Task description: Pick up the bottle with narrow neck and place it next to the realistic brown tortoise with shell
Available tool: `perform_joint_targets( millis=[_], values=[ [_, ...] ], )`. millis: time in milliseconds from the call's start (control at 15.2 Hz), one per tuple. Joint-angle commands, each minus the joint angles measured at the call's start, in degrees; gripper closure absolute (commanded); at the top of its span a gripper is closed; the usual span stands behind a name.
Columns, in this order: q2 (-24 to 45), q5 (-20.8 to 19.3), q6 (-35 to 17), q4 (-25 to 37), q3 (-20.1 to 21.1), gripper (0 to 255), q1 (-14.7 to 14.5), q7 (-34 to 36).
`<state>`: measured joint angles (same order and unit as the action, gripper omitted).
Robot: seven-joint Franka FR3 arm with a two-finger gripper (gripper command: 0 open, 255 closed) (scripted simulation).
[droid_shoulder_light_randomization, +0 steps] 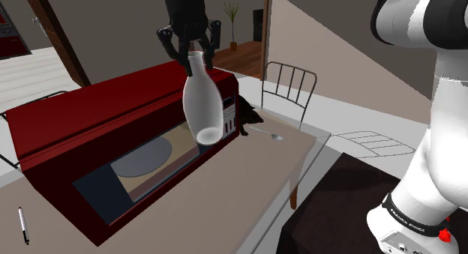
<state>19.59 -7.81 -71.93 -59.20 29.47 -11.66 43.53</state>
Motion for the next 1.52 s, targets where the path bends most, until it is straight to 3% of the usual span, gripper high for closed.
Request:
perform_joint_targets(
  millis=[0,462,858,1254,1452],
  values=[
    [-2.18,1.00,0.21,-1.75,-0.65,255,2.77,-2.94],
    [-7.02,3.04,2.59,-3.66,-3.56,255,10.26,-12.49],
    [-7.80,3.11,6.13,-0.68,-6.41,255,15.38,-20.63],
    [-4.77,1.60,11.44,7.76,-9.09,255,19.37,-28.55],
    [0.12,-0.54,16.52,17.76,-10.40,255,20.54,-33.03]
  ],
)
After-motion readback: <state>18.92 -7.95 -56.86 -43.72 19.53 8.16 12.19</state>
